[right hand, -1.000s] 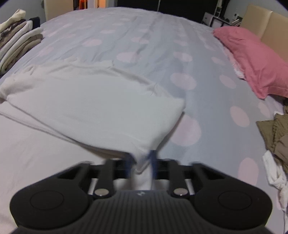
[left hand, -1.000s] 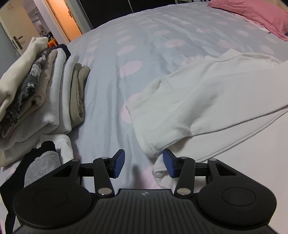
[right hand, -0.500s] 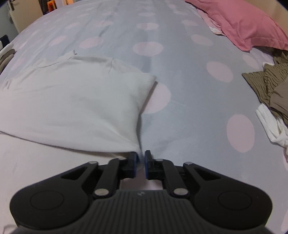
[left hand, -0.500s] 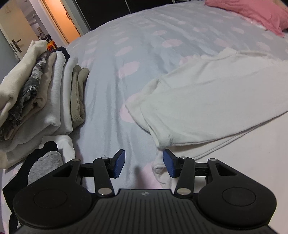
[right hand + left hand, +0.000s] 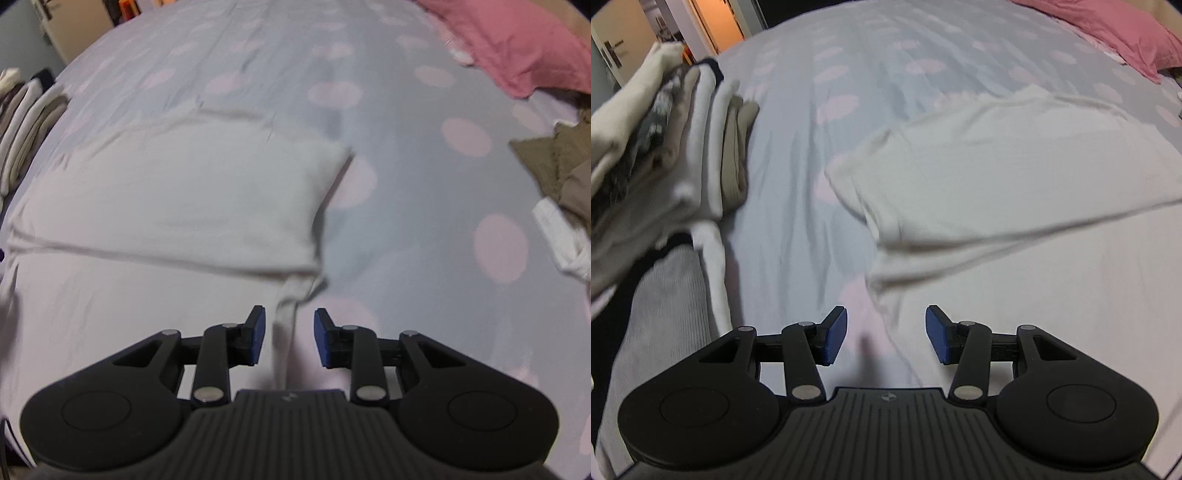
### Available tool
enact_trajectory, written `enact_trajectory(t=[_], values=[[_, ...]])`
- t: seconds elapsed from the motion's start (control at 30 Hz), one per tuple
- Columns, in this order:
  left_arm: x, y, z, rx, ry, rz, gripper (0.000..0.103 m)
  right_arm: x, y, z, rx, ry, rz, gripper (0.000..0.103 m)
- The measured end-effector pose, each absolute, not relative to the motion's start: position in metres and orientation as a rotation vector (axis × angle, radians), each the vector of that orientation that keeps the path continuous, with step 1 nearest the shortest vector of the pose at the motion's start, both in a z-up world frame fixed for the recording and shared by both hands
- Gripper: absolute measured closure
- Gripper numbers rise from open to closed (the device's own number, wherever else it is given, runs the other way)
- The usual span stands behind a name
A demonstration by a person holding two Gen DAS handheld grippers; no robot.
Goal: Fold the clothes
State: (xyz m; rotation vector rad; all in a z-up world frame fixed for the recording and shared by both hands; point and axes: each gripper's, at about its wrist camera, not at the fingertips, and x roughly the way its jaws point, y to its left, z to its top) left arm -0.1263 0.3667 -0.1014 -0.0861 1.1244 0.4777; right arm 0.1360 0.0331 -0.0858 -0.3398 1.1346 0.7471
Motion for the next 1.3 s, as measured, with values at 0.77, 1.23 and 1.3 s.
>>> enact_trajectory(t=[0.77,1.23,1.3], values=[[-0.233,0.299,-0.128,-0.278,1.197,0.521,0.086,-0.001,-0.030,-0.124,-0.360,1.106,0.729,0.070],[-0.247,0.315,-0.069,-0.275,0.860,0.602,0.101,0.013,-0.033,-0.078,-0.282,0.909,0.658,0.095],[-0.246,0.318,-0.063,-0.241,0.800,0.633,0.101,0.021,-0.032,-0.076,-0.279,0.873,0.629,0.096]])
